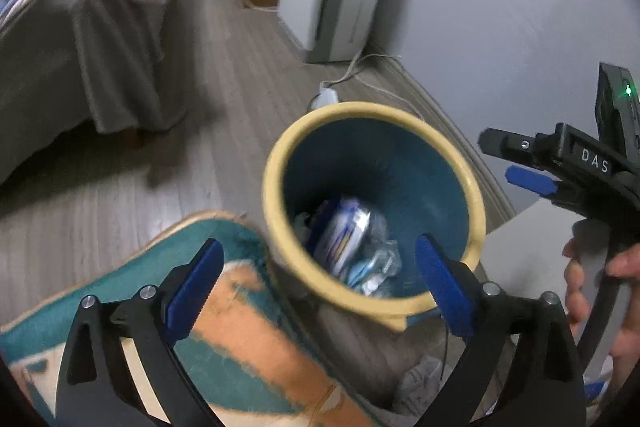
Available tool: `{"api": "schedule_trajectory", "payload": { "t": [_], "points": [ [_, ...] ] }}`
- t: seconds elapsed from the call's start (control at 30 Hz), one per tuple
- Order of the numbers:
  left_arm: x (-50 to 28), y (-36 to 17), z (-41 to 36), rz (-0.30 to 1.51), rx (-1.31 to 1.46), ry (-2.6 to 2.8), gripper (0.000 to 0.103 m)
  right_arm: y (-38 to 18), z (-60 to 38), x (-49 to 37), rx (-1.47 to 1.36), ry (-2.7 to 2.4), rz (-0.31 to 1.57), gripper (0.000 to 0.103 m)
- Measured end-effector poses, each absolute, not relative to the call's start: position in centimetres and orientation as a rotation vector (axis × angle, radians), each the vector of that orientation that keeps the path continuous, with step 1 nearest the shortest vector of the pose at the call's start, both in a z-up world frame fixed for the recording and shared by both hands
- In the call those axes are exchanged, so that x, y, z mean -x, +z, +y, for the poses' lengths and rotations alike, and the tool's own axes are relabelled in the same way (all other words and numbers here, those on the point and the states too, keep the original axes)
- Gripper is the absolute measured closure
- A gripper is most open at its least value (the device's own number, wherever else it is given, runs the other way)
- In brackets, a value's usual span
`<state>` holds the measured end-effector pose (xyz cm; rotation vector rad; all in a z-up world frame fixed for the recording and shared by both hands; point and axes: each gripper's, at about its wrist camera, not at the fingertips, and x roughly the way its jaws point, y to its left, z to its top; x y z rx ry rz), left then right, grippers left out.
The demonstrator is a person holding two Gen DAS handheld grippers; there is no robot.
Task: Collect trash
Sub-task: 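Move both tools back over the cushion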
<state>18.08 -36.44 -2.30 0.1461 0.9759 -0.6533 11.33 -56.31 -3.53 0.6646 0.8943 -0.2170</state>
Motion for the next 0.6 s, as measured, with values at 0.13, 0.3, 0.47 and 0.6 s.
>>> {"api": "schedule_trajectory", "payload": {
  "t": [0.13,0.3,0.47,0.6],
  "points": [
    [-17.4,-1.6,-32.7,0.971,-0.167,-0.581,0.007,-2.4,-54.0,-11.6,-0.587,-0.185,0.908,0.008],
    [-15.5,0.2,-26.0,0.953,-0.176,-0.483,0.007,-0.4,-48.5,-12.0,-0.408,-0.119,0.934,0.007],
    [-12.7,3.2,-18.9,0.92,-0.164,-0.388,0.006,1.7,-41.1,-11.0,-0.246,-0.009,0.956,0.006],
    [-10.5,4.5,-13.1,0.911,-0.115,-0.31,0.006,2.8,-36.0,-9.9,-0.246,0.072,0.965,0.006]
  ]
}}
